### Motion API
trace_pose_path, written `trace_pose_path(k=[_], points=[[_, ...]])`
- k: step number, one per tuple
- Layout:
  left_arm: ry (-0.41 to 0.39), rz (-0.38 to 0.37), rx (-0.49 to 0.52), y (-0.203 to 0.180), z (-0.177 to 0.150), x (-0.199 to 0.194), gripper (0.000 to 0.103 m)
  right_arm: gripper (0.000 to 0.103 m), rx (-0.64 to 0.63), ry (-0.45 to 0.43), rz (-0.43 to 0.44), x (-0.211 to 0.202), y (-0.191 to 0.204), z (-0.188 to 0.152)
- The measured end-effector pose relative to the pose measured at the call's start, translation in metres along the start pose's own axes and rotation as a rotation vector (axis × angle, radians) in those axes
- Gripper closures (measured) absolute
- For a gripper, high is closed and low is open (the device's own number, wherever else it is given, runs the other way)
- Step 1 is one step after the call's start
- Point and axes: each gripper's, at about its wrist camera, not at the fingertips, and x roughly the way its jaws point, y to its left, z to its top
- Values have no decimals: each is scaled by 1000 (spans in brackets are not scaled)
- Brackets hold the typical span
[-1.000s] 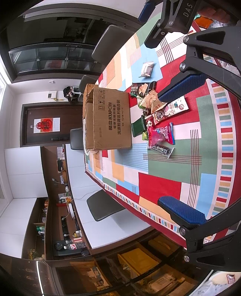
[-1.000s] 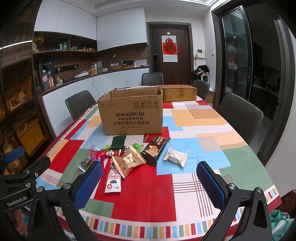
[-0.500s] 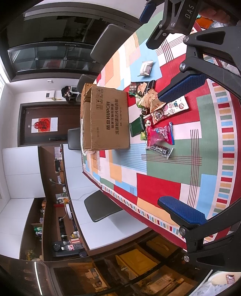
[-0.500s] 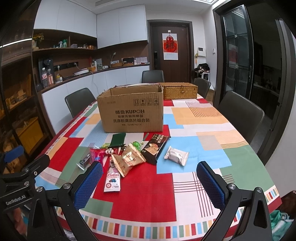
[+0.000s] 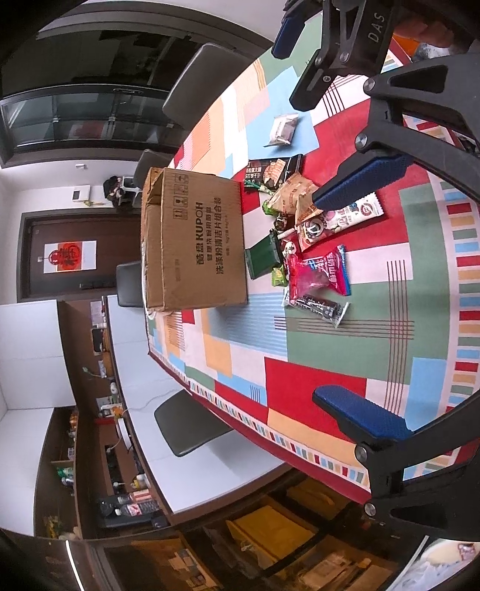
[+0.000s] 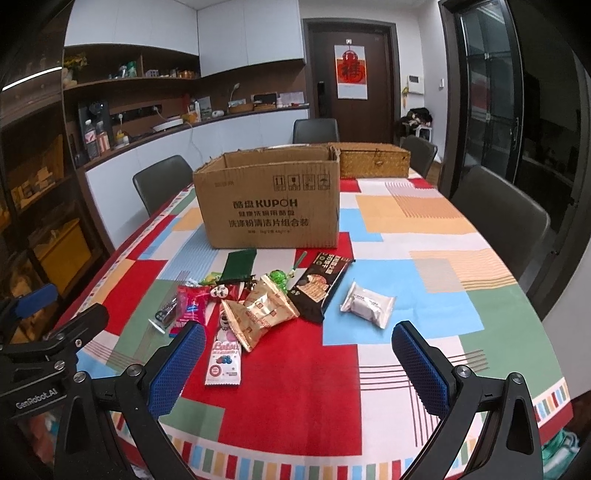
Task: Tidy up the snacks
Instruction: 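Grasp the pink candy bag with left gripper while right gripper grasps gold biscuit bag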
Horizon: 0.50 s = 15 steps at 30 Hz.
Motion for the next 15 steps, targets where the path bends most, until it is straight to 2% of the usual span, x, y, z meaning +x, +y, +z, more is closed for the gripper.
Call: trace_pose_path(k=[5,15], points=[[28,-30,14,-2,6,16,19,7,16,34,59,18,-2,7],[117,-80,5,-1,12,60,30,22,72,152,191,71,0,19]])
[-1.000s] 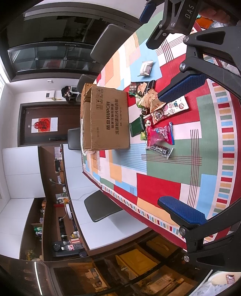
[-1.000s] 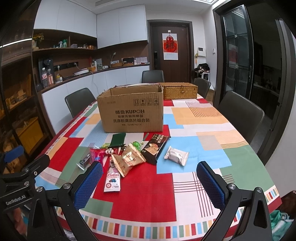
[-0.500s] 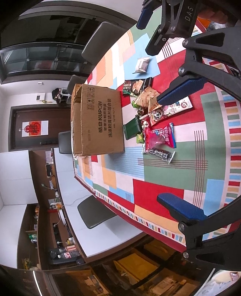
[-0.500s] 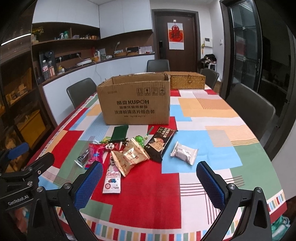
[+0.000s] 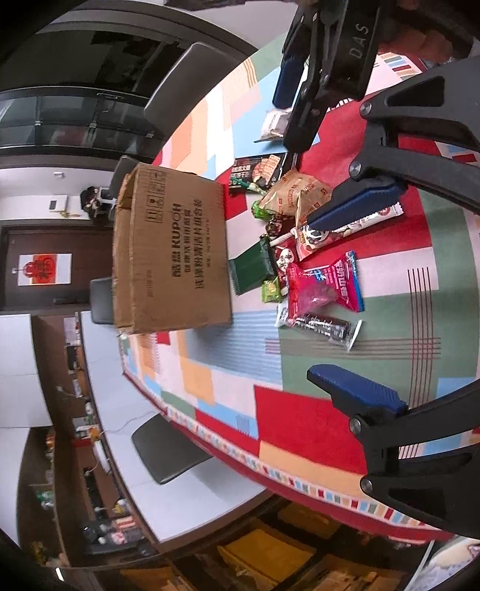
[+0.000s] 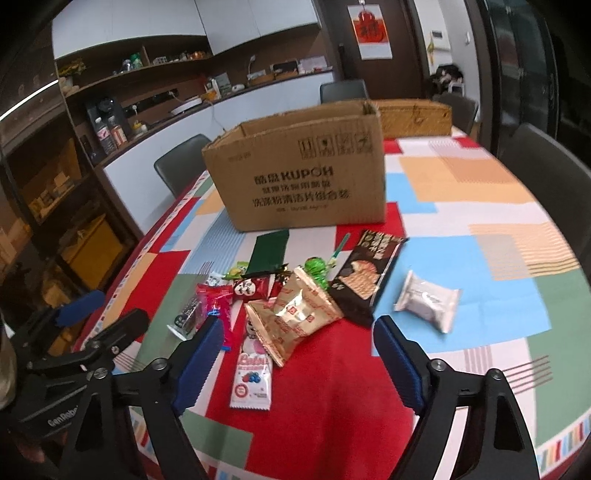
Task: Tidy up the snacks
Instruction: 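Grasp the pink candy bag with left gripper while right gripper grasps gold biscuit bag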
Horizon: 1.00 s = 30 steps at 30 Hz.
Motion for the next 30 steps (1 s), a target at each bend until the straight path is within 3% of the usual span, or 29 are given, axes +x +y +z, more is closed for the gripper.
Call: trace_pose_path(k=[9,30], points=[[77,-32,-10,2,2,35,36,31,117,127,101,49,-10,11],[210,-131,-36,3,1,93,53,31,312,285,137,106,-29,9]])
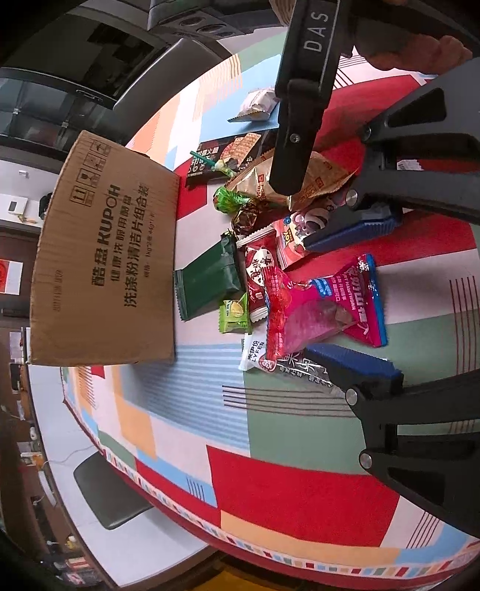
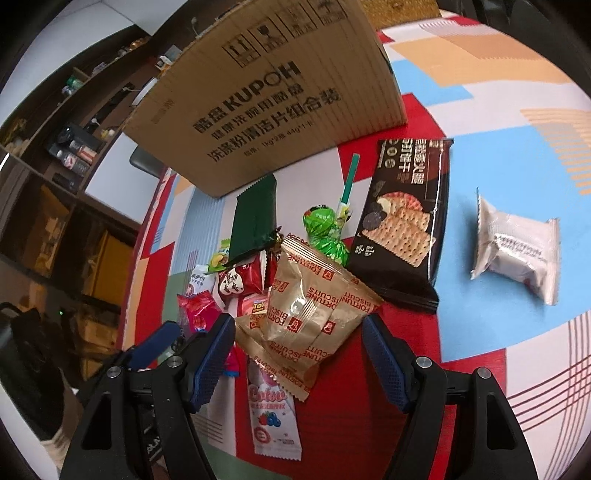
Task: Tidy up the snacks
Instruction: 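Grasp the pink candy bag with left gripper while right gripper grasps gold biscuit bag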
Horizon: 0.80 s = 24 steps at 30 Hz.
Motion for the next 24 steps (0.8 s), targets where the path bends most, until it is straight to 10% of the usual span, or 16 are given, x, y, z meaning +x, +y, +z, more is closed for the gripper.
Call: trace_pose_path(k=[24], points=[[5,-53,-52,5,4,4,74,65,-77,13,-62,5,19,-2]])
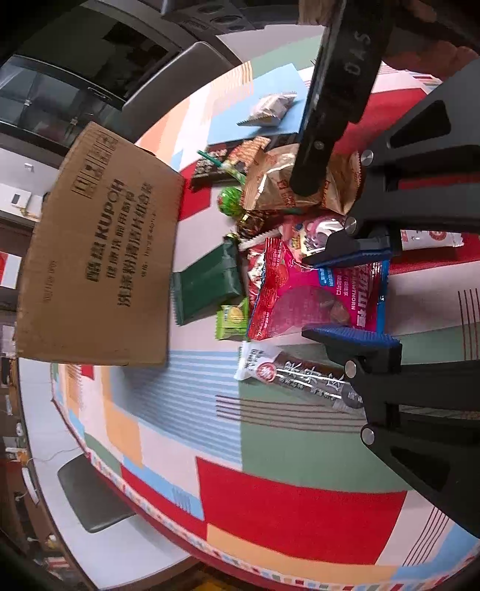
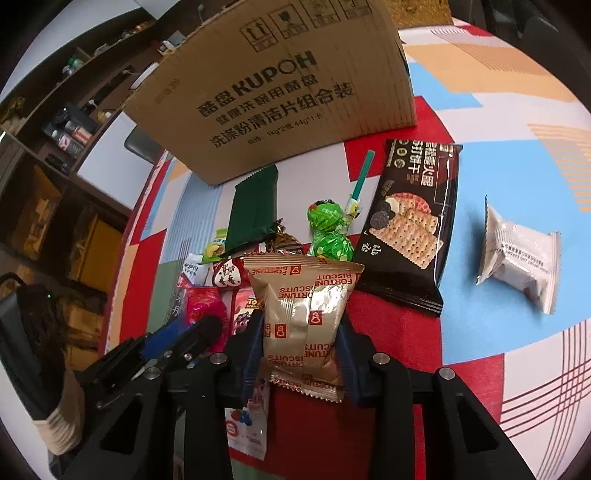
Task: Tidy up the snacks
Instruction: 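Carry both bags over the cardboard box and open both grippers to drop them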
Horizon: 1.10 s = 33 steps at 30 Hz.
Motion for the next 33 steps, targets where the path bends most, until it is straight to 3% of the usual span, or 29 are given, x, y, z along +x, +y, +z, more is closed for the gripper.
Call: trace_pose_path(k=[17,33], points=[[-176,30,42,-13,25,-55,73,67,-143,-141,-30,-44,18,2],[-385,1,106,-31,92,-100,73,67,-215,-358,-10,-103,36,62]])
